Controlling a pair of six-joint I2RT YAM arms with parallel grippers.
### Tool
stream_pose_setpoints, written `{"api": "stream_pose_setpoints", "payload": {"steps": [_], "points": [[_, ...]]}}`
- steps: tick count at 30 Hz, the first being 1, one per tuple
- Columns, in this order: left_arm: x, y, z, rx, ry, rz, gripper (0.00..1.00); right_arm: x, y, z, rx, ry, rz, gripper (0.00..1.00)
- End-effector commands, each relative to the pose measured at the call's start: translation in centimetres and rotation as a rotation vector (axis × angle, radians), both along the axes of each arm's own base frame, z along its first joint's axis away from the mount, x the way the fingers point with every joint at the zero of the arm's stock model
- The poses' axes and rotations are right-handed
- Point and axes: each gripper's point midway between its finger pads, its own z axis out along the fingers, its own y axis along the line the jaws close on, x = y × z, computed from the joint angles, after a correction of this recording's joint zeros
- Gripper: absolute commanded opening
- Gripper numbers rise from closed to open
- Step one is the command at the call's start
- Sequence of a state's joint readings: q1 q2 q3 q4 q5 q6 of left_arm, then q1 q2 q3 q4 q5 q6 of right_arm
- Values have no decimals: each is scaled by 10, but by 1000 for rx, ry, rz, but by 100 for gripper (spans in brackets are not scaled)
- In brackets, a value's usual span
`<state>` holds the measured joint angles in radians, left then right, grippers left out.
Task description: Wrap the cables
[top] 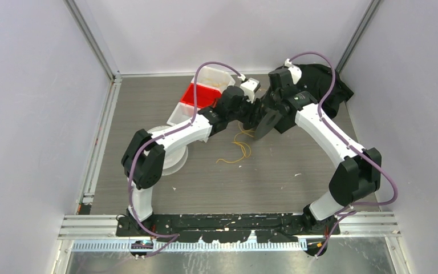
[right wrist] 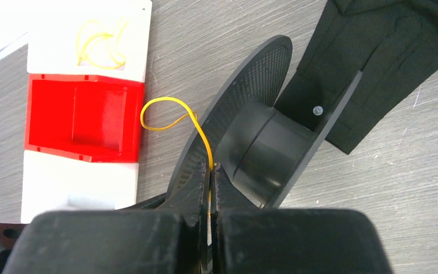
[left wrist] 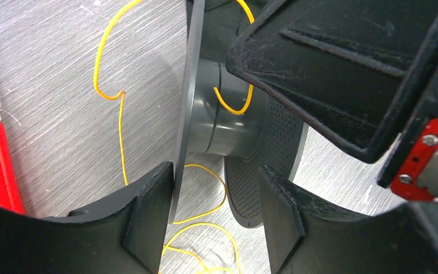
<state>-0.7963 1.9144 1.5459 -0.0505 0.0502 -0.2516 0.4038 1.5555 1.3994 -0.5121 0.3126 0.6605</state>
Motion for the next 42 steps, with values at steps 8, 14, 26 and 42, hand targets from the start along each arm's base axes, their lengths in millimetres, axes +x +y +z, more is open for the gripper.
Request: {"api": "stream_pose_setpoints", "payload": {"steps": [8, 14, 26, 42], "points": [[6, -6, 40, -175, -39, -78, 60, -1, 8, 23, 184, 32, -148, 1], [5, -6, 39, -196, -18, -106, 59, -3, 9, 14, 202, 84, -185, 1], [7, -8, 37, -208, -25, -104, 56, -3, 8, 7, 231, 97, -233, 0], [15, -13, 34, -208, -54, -83, 48, -3, 14, 3, 255, 112, -213, 0]]}}
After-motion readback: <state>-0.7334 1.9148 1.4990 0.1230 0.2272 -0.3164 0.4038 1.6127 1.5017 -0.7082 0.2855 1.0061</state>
